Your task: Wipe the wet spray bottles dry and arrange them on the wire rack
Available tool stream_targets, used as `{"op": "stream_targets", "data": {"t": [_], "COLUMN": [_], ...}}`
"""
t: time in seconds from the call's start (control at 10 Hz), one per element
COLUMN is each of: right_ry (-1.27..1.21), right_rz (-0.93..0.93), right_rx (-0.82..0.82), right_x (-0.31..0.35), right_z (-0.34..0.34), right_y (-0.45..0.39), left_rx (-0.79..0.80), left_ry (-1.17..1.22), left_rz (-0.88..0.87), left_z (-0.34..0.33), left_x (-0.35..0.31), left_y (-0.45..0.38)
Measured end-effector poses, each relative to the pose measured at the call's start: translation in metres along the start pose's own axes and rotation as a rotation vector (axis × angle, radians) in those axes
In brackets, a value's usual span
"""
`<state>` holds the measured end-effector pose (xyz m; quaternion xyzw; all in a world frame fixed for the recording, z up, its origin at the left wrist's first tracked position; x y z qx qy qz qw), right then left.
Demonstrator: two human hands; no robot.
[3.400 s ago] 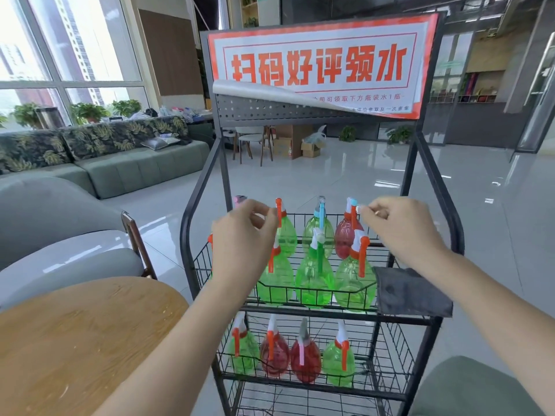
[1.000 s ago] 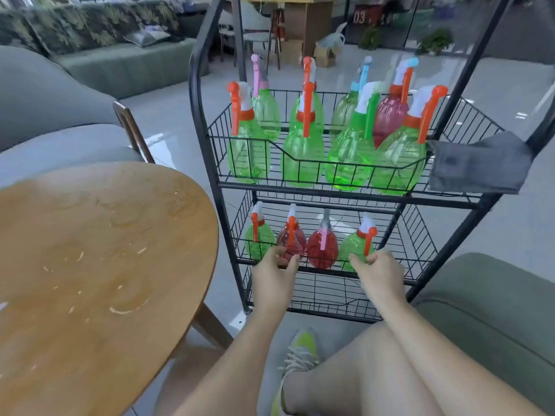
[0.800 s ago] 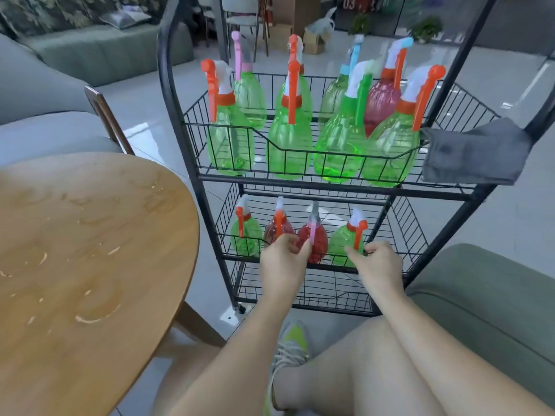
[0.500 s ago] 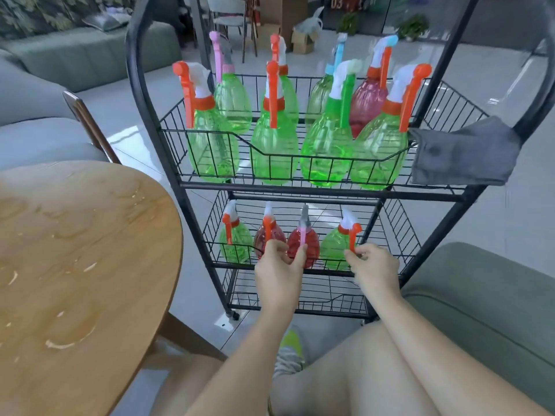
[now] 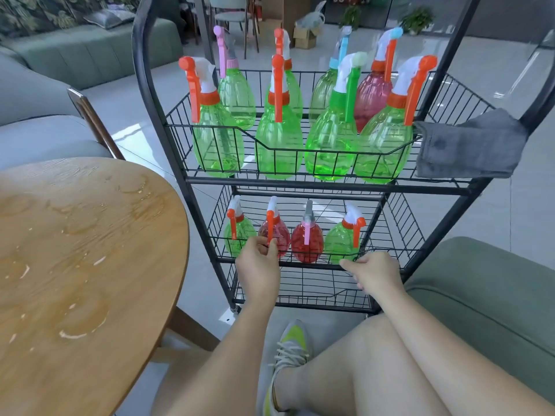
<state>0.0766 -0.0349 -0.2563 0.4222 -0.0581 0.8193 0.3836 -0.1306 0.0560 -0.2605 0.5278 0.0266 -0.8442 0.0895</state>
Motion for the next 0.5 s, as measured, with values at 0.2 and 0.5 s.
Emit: {"op": "stream_targets", "data": {"t": [0.2,0.5], "right_ry": [0.036,0.059], "right_rz": [0.020,0.207], "right_rx": [0.043,0.094], "right_x": [0.001,0.040], "right_z": [-0.003,0.005], "right_y": [0.002,0.036], "left_rx": [0.020,0.092], "left_ry": [-0.007,0.014], "left_rz": [-0.014,-0.029], "left_z": [0.003,0.029], "left_x": [0.002,-0.008], "left_y": [-0.002,0.028]}}
Point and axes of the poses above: each hand's wrist, its own y-axis away from the middle knuckle, its own z-axis out of the back of the hand, x = y × z, the point moved 1 cm from there along -y, towards the middle knuckle, and after that the axes turned 1 degree about z, right-handed, at the moved point
